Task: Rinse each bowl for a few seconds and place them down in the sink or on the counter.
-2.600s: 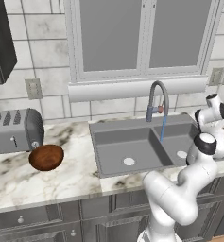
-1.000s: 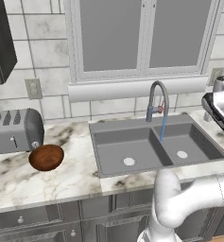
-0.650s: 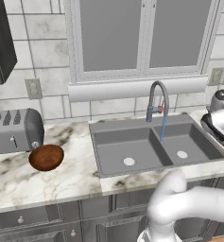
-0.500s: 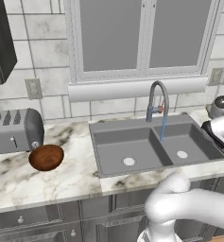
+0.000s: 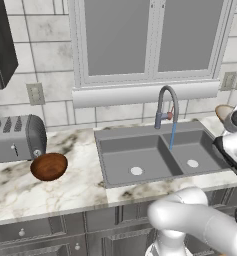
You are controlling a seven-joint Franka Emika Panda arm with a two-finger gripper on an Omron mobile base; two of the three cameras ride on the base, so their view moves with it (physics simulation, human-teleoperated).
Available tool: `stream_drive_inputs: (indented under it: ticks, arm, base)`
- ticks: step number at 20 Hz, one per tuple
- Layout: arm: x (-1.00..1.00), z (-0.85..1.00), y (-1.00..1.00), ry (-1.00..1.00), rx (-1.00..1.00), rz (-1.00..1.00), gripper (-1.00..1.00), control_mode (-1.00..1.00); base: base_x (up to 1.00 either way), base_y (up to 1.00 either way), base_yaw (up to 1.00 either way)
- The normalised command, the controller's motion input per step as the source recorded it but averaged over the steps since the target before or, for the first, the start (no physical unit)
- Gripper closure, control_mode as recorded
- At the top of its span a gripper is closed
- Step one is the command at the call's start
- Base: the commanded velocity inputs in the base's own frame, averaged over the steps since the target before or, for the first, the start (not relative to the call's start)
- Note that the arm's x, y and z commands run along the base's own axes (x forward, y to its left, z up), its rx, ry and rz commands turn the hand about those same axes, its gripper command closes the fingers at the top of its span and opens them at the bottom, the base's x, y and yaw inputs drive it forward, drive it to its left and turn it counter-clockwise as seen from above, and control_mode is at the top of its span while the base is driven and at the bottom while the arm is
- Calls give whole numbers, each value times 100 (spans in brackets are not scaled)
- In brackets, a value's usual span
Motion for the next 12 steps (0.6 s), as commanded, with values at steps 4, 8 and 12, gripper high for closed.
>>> stream_drive_inputs:
  ticks: [4,8,12]
  arm:
    - [-36,44,30,3,-15,15,100,-100]
    - [-40,31,20,5,-13,11,100,-100]
    - [-42,18,26,4,-15,13,100,-100]
  base:
    - [0,0,0]
    - [0,0,0]
    - [0,0,0]
